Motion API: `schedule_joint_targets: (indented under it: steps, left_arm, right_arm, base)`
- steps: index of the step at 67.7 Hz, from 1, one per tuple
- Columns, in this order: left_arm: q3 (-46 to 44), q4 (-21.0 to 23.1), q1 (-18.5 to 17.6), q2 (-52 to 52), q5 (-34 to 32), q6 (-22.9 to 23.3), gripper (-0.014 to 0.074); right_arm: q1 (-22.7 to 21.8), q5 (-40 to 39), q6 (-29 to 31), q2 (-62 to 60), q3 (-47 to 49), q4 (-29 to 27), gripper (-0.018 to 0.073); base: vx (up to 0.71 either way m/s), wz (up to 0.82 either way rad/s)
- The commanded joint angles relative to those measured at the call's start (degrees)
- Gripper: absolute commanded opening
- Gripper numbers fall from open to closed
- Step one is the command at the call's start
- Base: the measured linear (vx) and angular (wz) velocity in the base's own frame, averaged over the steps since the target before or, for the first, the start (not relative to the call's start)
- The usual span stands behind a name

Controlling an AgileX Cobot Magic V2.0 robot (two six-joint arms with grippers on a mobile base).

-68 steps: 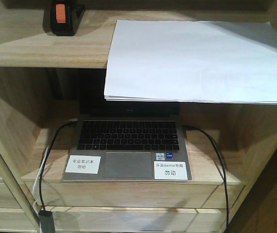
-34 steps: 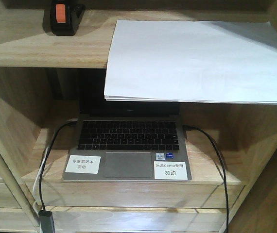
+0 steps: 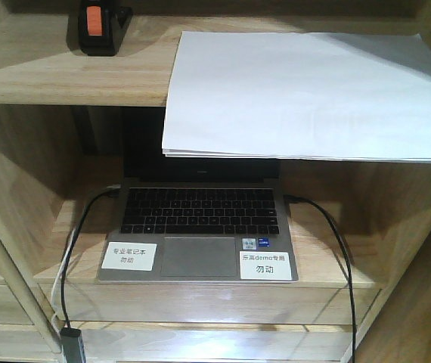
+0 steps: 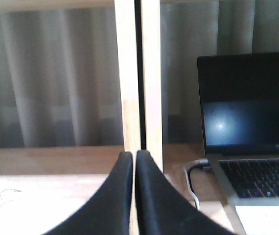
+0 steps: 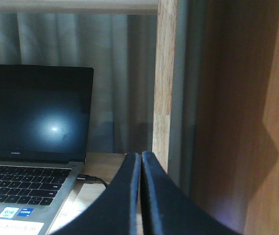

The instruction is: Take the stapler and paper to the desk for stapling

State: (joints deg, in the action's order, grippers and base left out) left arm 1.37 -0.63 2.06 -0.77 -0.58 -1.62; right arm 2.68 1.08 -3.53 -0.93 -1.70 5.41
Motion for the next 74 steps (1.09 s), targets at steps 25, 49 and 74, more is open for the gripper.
schedule_joint_targets:
  steps: [25, 49, 74]
  left_arm:
    - [-18.61, 0.2, 0.25, 4.03, -8.83, 2.19, -0.0006]
    - [-37.56, 0.25, 0.25, 19.88, 13.86, 2.09, -0.0006]
    - [-37.32, 0.25, 0.25, 21.45, 13.56, 2.09, -0.0004]
  right_arm:
    - [-0.19, -4.37, 0.47, -0.2, -0.12, 0.23, -0.001]
    - [-0.19, -4.37, 0.47, -0.2, -0.12, 0.23, -0.001]
    - [-0.19, -4.37, 0.47, -0.2, -0.12, 0.23, -0.001]
  base:
    - [0.0, 0.0]
    - [0.0, 0.0]
    - [0.0, 0.0]
